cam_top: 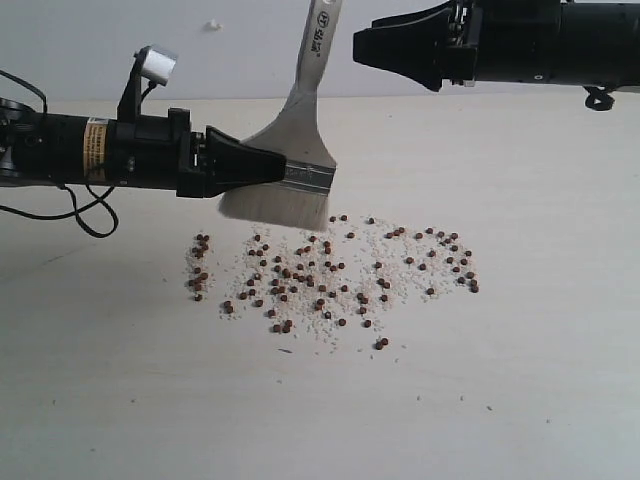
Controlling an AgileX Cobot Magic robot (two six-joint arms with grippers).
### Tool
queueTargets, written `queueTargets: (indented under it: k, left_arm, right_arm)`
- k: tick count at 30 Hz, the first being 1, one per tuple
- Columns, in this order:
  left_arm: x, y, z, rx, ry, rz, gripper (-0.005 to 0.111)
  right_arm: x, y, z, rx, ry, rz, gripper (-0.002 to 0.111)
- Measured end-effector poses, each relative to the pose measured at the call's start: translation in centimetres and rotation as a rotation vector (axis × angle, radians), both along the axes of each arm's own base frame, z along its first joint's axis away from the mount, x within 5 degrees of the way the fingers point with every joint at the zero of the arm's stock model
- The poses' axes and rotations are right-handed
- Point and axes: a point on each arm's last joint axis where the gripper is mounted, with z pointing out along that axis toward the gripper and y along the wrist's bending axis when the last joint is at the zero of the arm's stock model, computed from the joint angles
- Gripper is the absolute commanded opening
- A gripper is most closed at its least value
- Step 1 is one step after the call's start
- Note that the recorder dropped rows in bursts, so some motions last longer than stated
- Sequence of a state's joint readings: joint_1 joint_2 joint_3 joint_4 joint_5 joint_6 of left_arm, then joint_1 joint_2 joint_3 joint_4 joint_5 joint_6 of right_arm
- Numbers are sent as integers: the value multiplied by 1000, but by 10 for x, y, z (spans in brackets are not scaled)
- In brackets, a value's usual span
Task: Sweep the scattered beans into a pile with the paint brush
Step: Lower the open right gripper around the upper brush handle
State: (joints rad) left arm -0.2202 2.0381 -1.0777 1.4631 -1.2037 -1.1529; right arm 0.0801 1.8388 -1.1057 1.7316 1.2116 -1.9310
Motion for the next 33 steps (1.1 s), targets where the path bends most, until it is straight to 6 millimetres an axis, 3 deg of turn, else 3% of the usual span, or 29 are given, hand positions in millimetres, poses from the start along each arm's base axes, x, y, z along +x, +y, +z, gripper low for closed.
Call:
queueTargets:
  k: [13, 28, 33]
  left_arm:
    - [0, 0, 0, 0, 0, 0, 0]
    - [-1, 0, 0, 7, -1, -9, 0]
    - [-1, 0, -1, 13, -2, -16, 0]
  right_arm:
    - [14, -5, -19, -54, 179, -155, 61]
    - [12, -5, -21, -68, 207, -138, 61]
    - [19, -2, -23, -7, 216, -52, 61]
